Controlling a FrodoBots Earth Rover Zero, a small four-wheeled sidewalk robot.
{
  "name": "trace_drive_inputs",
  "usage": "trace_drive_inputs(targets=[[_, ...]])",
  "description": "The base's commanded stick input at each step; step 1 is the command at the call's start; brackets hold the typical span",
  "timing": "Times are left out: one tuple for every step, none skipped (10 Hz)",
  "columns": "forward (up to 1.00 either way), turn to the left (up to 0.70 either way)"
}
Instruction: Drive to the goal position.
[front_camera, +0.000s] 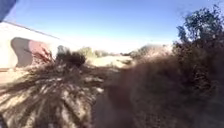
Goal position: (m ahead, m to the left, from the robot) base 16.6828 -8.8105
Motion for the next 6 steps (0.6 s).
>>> trace_drive_inputs(targets=[[0.50,0.00],[0.50,0.00],[0.50,0.00],[0.50,0.00],[0.50,0.00],[0.50,0.00]])
